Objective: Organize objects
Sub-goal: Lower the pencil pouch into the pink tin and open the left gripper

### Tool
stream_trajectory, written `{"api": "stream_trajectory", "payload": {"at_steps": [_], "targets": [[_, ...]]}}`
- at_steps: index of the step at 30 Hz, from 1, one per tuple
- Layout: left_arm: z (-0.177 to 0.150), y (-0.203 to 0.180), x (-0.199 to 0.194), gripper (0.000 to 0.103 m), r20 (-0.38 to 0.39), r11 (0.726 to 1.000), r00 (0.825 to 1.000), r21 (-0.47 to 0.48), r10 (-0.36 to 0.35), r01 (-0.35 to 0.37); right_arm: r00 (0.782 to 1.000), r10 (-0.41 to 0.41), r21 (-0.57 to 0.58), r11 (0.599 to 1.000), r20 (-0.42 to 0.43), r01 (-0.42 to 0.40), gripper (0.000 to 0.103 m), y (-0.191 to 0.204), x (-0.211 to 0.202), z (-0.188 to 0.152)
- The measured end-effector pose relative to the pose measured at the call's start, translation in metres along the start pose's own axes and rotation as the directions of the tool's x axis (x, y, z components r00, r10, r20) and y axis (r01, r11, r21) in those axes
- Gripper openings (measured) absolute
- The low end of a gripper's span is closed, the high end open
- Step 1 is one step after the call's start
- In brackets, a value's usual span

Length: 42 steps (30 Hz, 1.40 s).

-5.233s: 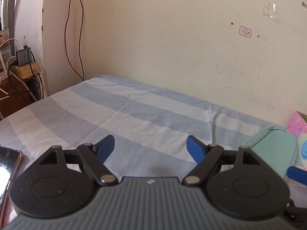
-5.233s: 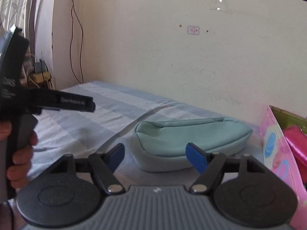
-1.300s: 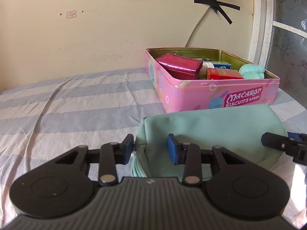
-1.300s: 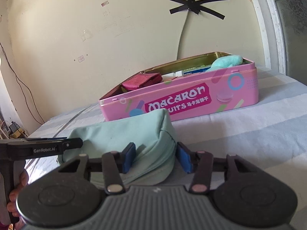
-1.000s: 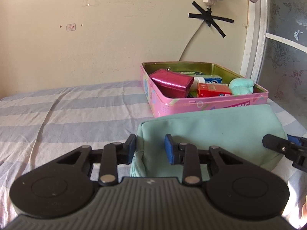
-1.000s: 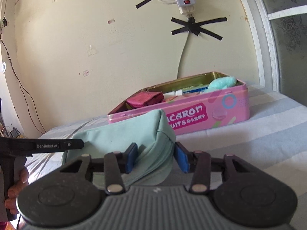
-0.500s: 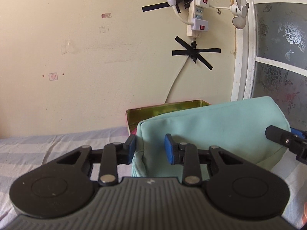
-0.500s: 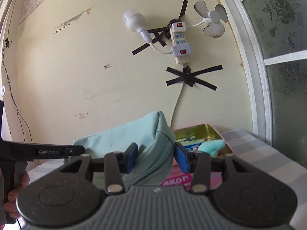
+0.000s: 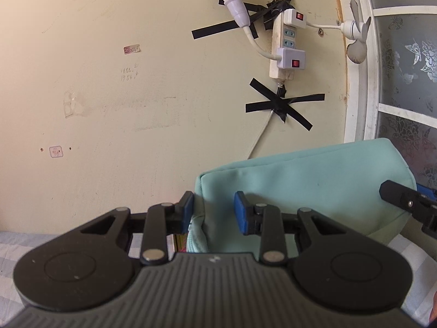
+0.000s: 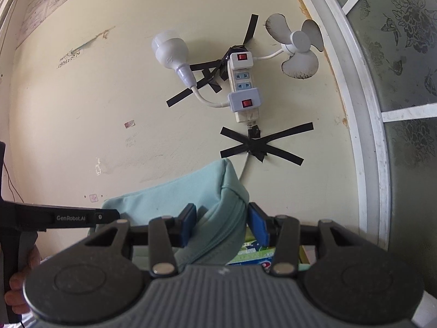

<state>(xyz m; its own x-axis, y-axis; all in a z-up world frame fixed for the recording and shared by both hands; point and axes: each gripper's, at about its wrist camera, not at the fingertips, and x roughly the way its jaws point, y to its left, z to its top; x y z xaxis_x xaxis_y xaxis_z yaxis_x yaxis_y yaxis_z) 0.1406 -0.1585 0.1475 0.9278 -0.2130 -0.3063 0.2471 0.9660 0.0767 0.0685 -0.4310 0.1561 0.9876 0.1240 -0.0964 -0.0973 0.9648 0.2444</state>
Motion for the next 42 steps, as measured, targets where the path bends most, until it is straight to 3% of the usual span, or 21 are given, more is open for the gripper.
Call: {"api": "stream_trajectory", "payload": {"at_steps": [14, 27, 29, 31, 32, 42], "targets": [[0.006, 0.011, 0.059, 0.035, -0.06, 0.999, 0.997, -0.014, 0.043, -0.043, 0.998, 0.001, 0.008, 1.0, -0.059, -0.001, 0.042, -0.008, 0.065, -0.009], [0.008, 0.013, 0.121, 0.035, -0.125, 0.997, 0.99, -0.037, 0.065, -0.07, 0.983, -0.045, 0.002, 0.999, -0.176, 0.046, 0.042, -0.017, 0.128, -0.018], [0.009, 0.014, 0.134, 0.041, -0.131, 0.996, 0.988, -0.044, 0.076, -0.083, 0.975, -0.05, -0.009, 0.999, -0.214, 0.049, 0.047, -0.016, 0.144, -0.019], [0.006, 0.011, 0.149, 0.049, -0.153, 0.996, 0.985, -0.025, 0.082, -0.087, 0.966, -0.061, -0.046, 0.998, -0.252, 0.051, 0.061, -0.013, 0.16, -0.025], [0.004, 0.009, 0.155, 0.049, -0.172, 0.996, 0.981, -0.015, 0.089, -0.093, 0.963, -0.081, -0.058, 0.996, -0.256, 0.068, 0.063, -0.011, 0.164, -0.028], [-0.019, -0.003, 0.128, 0.051, -0.186, 0.998, 0.981, 0.023, 0.056, -0.053, 0.984, -0.059, -0.011, 0.998, -0.166, 0.058, 0.066, -0.004, 0.125, -0.03]]}}
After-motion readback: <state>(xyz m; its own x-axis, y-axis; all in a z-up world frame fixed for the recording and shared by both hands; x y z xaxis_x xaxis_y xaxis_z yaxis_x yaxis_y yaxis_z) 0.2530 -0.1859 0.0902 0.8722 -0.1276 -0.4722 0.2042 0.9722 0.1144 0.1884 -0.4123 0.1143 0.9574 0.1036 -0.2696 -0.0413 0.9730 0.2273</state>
